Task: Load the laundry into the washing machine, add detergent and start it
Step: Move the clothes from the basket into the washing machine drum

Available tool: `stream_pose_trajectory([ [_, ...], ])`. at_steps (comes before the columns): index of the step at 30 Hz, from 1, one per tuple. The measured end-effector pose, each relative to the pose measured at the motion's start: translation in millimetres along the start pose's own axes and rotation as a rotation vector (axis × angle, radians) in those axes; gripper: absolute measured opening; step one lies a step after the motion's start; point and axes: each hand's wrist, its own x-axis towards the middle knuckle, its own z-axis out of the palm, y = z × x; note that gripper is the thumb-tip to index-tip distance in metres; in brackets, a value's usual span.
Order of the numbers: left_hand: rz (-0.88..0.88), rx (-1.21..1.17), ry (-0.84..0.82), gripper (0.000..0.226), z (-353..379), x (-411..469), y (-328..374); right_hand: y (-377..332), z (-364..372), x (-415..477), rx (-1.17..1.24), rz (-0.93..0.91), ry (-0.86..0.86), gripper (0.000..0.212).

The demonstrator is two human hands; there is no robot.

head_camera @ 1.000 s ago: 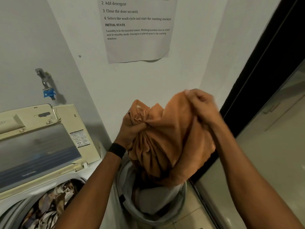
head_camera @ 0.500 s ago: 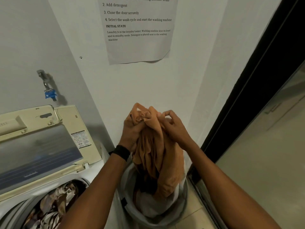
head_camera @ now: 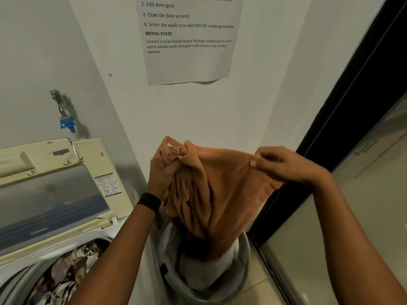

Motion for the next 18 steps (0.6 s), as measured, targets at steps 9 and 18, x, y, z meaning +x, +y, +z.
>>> stream_pose_trajectory([
  [9, 0.133, 0.18, -0.047, 0.04, 46, -12, 18, -50, 101, 70, 0.668, -0.162, 0.459, 0.018],
  [18, 0.049, 0.172, -0.21, 0.097, 53, -11, 22, -56, 127, 81, 1.035, -0.049, 0.447, 0.022],
])
